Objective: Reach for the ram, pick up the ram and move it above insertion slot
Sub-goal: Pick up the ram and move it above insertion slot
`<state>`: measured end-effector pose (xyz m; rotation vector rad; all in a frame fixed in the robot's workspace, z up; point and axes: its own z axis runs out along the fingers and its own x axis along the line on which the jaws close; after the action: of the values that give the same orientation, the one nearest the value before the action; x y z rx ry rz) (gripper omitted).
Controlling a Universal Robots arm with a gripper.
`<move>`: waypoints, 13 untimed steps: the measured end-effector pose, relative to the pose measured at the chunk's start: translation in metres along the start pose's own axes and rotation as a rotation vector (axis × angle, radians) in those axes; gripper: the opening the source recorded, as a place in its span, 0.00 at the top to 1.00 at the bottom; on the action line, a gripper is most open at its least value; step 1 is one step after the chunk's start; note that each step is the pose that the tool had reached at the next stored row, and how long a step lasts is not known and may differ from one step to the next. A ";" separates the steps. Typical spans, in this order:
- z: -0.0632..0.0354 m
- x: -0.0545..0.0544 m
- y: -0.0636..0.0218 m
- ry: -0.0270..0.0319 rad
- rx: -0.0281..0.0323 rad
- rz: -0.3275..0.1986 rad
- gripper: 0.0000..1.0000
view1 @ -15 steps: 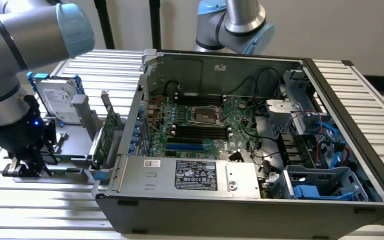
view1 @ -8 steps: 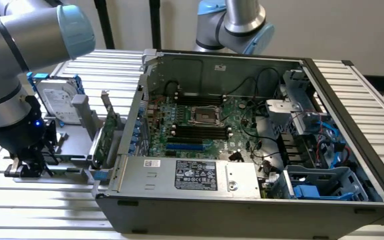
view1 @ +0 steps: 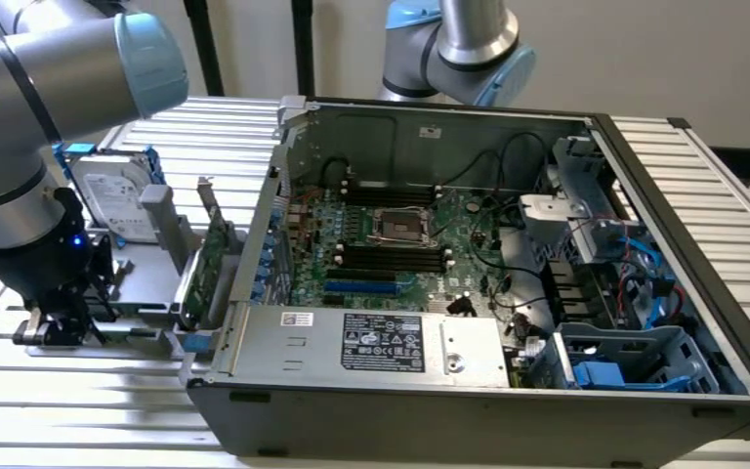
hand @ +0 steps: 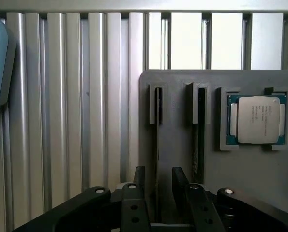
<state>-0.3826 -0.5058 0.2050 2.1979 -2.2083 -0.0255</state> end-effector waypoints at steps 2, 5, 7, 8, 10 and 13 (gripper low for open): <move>0.0019 0.000 -0.0001 -0.0001 0.0009 -0.002 0.64; 0.0041 0.000 -0.0001 0.0000 0.0018 -0.006 0.64; 0.0051 0.000 -0.0002 0.0000 0.0022 -0.009 0.64; 0.0055 0.000 -0.0002 0.0001 0.0024 -0.010 0.64; 0.0064 0.000 -0.0002 0.0000 0.0028 -0.012 0.64; 0.0070 0.000 -0.0002 0.0001 0.0030 -0.013 0.65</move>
<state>-0.3826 -0.5058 0.1979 2.2140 -2.1953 -0.0223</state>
